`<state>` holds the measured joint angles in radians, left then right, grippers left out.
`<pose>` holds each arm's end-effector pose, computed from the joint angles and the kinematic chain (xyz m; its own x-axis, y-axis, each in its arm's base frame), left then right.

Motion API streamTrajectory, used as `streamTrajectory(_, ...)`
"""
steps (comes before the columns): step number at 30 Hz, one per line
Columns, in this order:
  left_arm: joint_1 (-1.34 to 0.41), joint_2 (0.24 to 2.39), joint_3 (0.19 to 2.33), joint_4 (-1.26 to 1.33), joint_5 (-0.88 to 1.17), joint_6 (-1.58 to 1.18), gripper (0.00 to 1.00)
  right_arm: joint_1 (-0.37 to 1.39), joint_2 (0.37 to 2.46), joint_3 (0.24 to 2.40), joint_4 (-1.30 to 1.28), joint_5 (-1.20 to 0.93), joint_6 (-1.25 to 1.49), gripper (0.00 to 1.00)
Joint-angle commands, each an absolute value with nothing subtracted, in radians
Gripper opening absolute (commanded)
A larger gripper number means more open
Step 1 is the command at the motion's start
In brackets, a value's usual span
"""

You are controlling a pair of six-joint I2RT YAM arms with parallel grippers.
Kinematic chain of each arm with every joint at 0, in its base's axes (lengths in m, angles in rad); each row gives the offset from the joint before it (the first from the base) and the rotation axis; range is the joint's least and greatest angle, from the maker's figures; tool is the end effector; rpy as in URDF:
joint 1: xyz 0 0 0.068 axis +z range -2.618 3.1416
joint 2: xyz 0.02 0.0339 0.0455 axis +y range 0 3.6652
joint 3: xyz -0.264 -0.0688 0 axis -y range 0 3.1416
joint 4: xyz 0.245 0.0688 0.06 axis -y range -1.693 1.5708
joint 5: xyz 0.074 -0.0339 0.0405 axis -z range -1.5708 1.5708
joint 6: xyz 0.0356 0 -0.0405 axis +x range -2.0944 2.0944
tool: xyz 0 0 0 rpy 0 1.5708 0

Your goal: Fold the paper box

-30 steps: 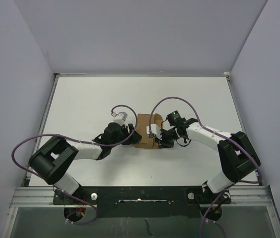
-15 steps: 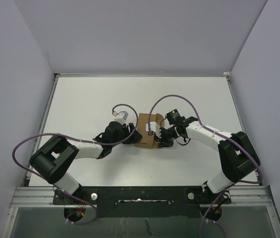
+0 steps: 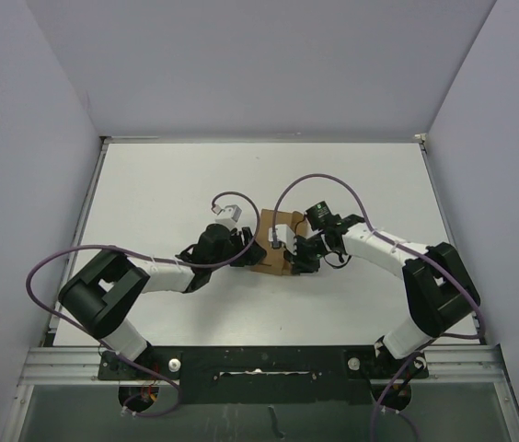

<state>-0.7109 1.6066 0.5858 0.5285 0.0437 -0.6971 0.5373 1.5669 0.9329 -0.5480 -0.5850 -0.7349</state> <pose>0.2303 -0.2003 0.1480 -0.7119 -0.2334 -0.6624 0.2922 0.7592 -0.5816 0.2401 0.1659 0.1848 -0.1831 -0.7598 -0.6239 -0.9830 0.1343 0.1249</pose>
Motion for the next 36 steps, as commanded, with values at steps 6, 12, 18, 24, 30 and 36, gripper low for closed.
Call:
streamTrajectory(6, -0.746, 1.654, 0.632, 0.510, 0.044, -0.693, 0.48, 0.557, 1.597, 1.014, -0.511, -0.610, -0.679, 0.00)
streamTrajectory(12, -0.760, 1.665, 0.632, 0.511, 0.037, -0.698, 0.48, 0.557, 1.588, 1.020, -0.509, -0.623, -0.662, 0.00)
streamTrajectory(18, -0.771, 1.672, 0.632, 0.511, 0.024, -0.712, 0.48, 0.557, 1.586, 1.020, -0.511, -0.649, -0.657, 0.00)
streamTrajectory(24, -0.795, 1.683, 0.639, 0.513, 0.006, -0.726, 0.47, 0.558, 1.601, 1.017, -0.486, -0.622, -0.626, 0.00)
streamTrajectory(30, -0.805, 1.687, 0.646, 0.515, 0.003, -0.736, 0.47, 0.561, 1.609, 1.016, -0.477, -0.629, -0.612, 0.00)
streamTrajectory(36, -0.812, 1.687, 0.651, 0.515, -0.001, -0.748, 0.47, 0.572, 1.619, 1.022, -0.472, -0.624, -0.595, 0.00)
